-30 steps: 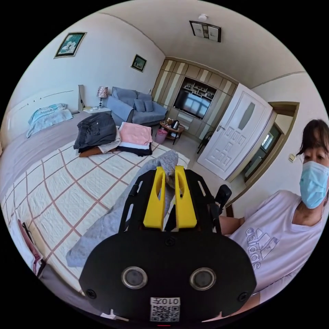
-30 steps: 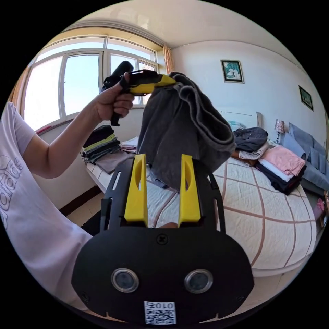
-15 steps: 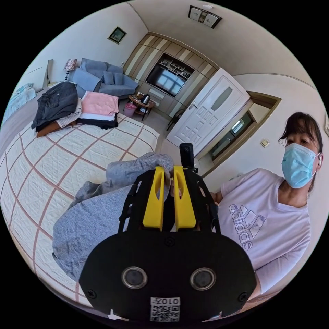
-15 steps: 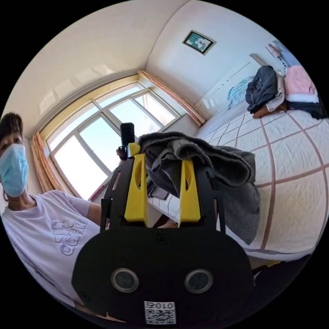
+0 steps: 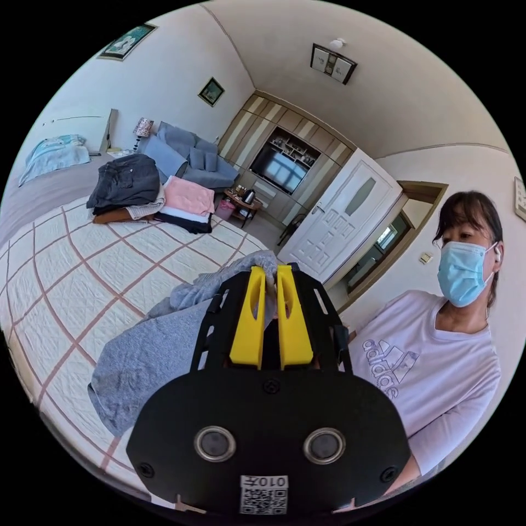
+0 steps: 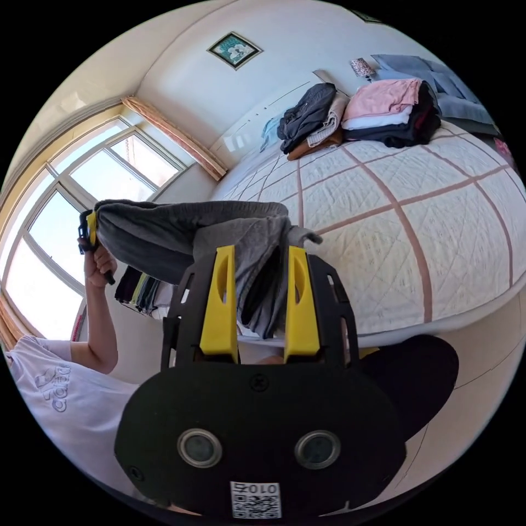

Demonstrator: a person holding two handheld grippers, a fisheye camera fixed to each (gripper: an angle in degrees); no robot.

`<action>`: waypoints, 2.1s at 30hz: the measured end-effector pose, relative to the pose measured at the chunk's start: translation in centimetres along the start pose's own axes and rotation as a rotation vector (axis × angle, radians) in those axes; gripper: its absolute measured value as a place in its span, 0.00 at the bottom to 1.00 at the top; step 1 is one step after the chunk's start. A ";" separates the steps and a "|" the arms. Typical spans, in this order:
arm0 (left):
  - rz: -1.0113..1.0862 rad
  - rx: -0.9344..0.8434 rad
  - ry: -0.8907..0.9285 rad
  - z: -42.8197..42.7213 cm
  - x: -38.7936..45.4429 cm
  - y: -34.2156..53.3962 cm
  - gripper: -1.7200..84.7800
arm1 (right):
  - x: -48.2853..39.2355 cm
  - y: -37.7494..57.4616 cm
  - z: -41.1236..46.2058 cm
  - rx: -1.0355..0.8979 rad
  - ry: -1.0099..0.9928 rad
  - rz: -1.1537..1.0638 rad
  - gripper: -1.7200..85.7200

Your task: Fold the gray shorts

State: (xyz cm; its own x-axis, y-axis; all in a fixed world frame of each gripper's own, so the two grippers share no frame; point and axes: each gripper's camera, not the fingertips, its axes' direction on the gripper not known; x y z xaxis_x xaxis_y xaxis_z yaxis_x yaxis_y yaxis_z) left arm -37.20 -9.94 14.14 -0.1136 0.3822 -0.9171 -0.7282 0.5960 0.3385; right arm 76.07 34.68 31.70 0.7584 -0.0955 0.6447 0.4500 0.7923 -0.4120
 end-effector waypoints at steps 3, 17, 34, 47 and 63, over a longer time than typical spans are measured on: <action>0.038 -0.051 0.006 -0.7 1.0 1.5 0.07 | 1.6 -0.8 -0.4 -0.006 0.021 0.011 0.20; 0.070 -0.103 -0.064 -1.8 6.1 11.6 0.07 | 0.5 -12.2 12.3 -0.487 -0.377 -0.251 0.14; 0.291 0.190 -0.060 -4.8 14.5 5.5 0.06 | -19.4 -22.3 -26.2 0.255 0.081 -0.616 0.07; 0.244 0.553 -0.057 6.3 15.3 6.3 0.05 | -40.1 -43.6 -12.6 0.035 0.535 -0.959 0.07; -0.791 0.556 -0.394 5.3 -3.4 54.3 0.05 | -40.2 -25.9 40.6 -0.525 -0.371 -1.002 0.12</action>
State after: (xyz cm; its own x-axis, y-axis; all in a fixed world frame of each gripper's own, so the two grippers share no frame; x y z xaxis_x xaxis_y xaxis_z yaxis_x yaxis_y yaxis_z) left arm -72.80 24.86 36.79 0.5611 -0.1152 -0.8197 -0.0731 0.9795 -0.1877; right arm 14.78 42.50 42.55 -0.1848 -0.2827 0.9412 0.9681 0.1125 0.2239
